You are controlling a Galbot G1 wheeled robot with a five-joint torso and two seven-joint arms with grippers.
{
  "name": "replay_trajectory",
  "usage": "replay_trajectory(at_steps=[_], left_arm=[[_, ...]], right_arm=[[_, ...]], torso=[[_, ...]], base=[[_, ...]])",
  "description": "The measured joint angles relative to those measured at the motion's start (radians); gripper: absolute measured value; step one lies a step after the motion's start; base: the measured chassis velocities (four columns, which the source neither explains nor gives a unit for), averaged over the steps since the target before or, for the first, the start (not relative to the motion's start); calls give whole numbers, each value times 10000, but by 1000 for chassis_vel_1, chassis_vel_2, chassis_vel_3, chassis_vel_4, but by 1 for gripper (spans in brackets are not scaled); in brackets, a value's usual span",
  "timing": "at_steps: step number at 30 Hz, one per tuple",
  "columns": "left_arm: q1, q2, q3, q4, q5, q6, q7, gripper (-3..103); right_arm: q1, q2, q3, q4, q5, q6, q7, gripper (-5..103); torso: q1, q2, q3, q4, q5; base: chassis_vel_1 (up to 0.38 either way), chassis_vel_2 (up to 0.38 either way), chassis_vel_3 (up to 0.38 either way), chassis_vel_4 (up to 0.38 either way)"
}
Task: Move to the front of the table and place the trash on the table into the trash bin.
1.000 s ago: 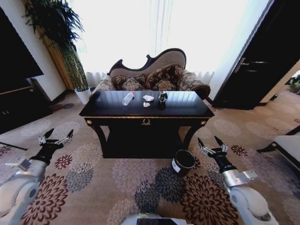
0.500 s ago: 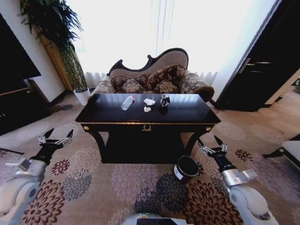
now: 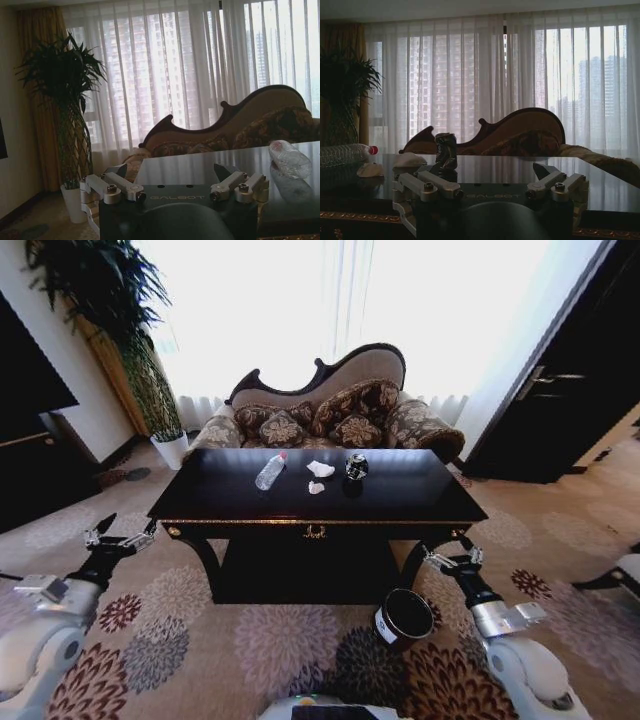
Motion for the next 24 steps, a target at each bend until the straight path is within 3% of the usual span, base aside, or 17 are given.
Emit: replay_trajectory(at_steps=[11,24], left_arm=[[-222,189,322,46,-32,100,70,98],[-1495,1798,1938,351,-903,578,562,99]], right_arm=[[-5,51,-6,9,41,105,-2,100],[0,173,-50,-24,14,140,-15,100]], torso=[[6,-1,1,0,0],[-1,3,-1,0,0]], base=[[-106,91,98,-104],[0,0,0,0]])
